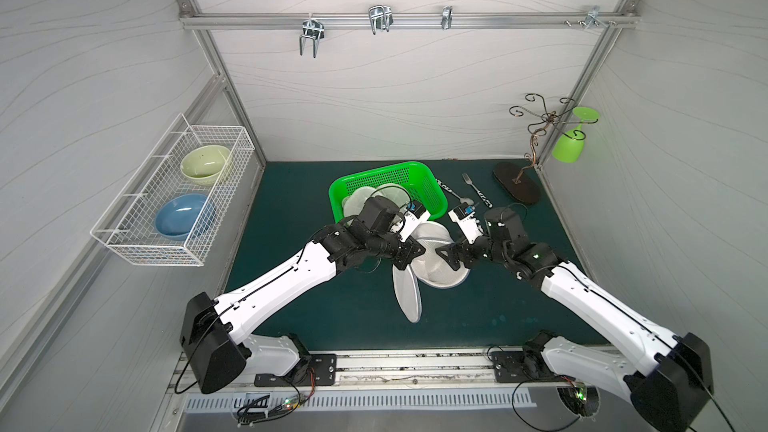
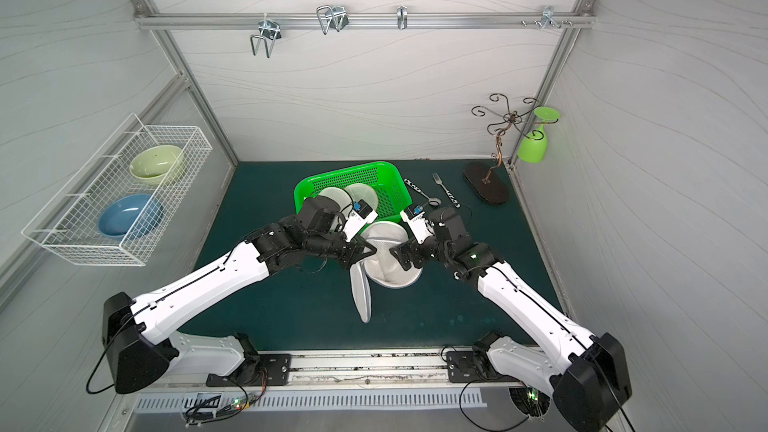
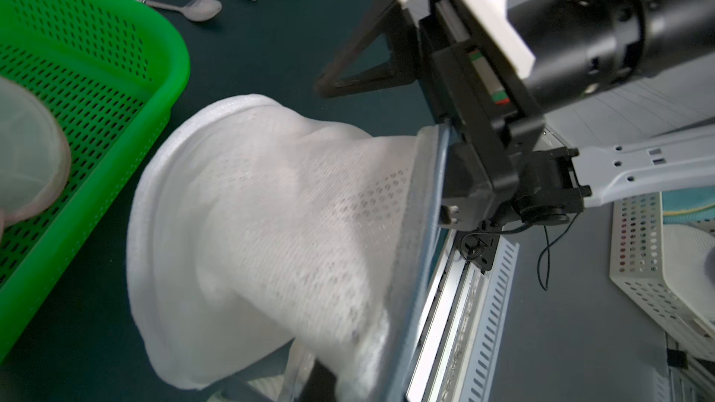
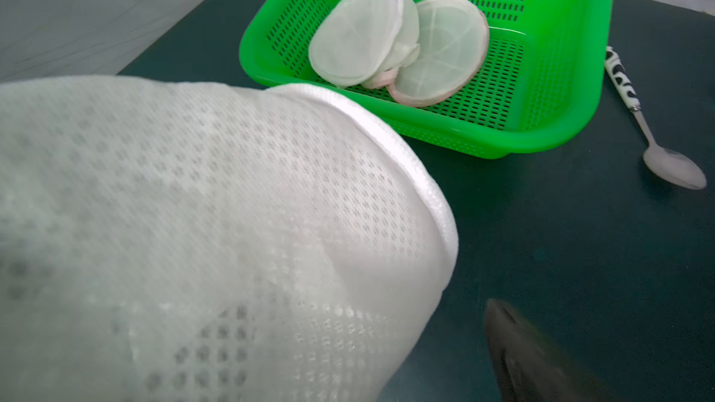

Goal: Turn the laundry bag inside out
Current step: Turn over the laundry bag.

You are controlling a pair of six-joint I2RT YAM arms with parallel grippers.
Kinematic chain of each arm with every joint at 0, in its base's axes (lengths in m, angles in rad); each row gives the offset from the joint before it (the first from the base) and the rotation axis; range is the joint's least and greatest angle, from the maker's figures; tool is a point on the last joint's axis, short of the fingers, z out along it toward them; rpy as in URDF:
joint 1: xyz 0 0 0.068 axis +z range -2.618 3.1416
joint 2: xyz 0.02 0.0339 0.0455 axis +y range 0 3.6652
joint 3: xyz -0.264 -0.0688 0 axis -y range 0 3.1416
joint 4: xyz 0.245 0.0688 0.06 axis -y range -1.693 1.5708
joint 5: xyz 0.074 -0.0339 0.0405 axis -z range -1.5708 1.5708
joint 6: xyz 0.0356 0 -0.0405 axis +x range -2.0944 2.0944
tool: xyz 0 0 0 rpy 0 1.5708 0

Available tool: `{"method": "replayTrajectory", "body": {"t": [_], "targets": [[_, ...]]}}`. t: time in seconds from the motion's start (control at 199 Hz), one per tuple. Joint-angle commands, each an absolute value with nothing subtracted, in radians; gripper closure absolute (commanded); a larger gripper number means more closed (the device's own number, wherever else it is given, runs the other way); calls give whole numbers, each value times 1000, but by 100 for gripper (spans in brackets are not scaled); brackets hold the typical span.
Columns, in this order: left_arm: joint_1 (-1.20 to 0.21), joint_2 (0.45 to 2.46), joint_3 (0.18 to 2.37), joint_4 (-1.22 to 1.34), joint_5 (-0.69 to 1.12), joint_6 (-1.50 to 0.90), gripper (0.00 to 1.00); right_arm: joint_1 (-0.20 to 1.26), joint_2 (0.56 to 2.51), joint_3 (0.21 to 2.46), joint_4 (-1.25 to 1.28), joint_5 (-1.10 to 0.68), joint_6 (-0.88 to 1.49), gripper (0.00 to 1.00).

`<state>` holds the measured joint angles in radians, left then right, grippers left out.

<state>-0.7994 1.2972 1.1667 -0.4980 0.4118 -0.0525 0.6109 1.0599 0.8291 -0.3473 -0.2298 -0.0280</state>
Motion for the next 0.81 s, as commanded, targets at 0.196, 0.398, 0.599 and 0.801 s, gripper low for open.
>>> {"method": "replayTrajectory", "body": {"t": [0.196, 0.398, 0.599, 0.801], "targets": [[-799, 1216, 1175, -552, 617, 341, 100, 600, 1014, 822, -385, -354, -132, 11], [-798, 1213, 1145, -477, 445, 228, 100, 607, 1003, 843, -417, -351, -121, 60], [-798, 1218, 1076, -318, 288, 11, 100, 651, 966, 879, -435, -300, -131, 100], [-798, 1198, 1054, -302, 121, -5, 52, 671, 934, 925, -483, -270, -195, 100]]}}
